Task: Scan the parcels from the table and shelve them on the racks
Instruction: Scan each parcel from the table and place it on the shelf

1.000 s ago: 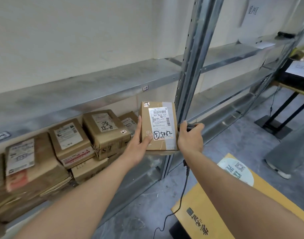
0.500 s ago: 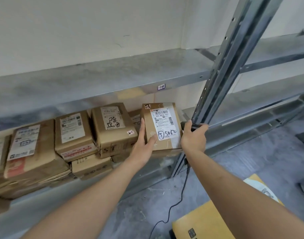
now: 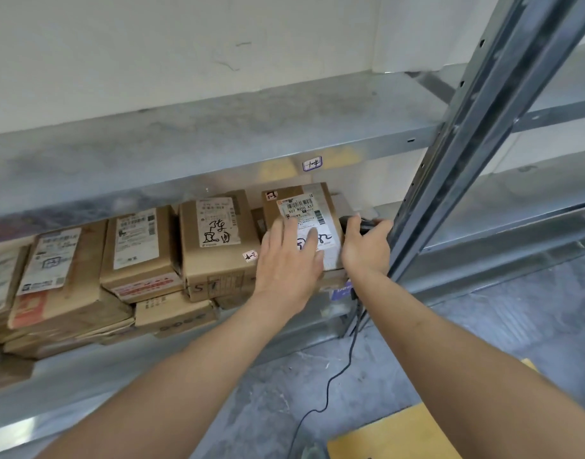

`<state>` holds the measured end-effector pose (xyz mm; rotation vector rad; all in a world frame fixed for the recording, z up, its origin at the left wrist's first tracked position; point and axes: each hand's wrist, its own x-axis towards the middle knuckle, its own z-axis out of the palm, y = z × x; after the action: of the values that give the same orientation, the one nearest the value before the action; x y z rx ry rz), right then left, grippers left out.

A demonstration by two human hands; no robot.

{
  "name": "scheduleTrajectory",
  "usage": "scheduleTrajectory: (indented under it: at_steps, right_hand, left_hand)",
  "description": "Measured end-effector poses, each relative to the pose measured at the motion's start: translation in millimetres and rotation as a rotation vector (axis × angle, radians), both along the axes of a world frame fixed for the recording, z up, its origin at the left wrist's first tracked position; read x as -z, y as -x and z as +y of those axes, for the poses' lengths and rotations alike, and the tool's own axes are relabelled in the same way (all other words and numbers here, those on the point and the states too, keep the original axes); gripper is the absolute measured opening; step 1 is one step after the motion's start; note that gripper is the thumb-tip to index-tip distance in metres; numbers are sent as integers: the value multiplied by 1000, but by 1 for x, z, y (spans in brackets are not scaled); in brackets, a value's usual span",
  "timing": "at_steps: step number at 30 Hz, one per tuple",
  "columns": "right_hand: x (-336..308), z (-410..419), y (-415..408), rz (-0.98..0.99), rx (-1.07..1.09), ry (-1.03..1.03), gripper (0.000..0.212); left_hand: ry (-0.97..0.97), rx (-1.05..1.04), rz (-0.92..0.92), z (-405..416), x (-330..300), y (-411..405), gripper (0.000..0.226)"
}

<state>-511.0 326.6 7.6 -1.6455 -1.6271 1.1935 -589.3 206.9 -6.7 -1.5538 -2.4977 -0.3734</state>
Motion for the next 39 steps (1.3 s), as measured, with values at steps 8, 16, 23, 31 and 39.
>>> scheduleTrajectory:
  at_steps: [8, 16, 23, 31, 39]
  right_hand:
    - [-6, -1, 15, 63, -32, -62, 40]
    - [0, -4, 10, 96, 15, -76, 38]
    - [2, -11, 0, 130, 69, -52, 33]
    - [5, -23, -12, 141, 79, -40, 29]
    - [-4, -39, -20, 157, 67, -48, 27]
  left_hand:
    - [236, 144, -7, 3, -6, 22, 69]
    - [132, 55, 57, 20, -2, 24, 48]
    - [146, -30, 56, 29, -2, 32, 54]
    - [190, 8, 24, 30, -11, 36, 57]
    - [325, 74, 68, 8, -31, 31, 69]
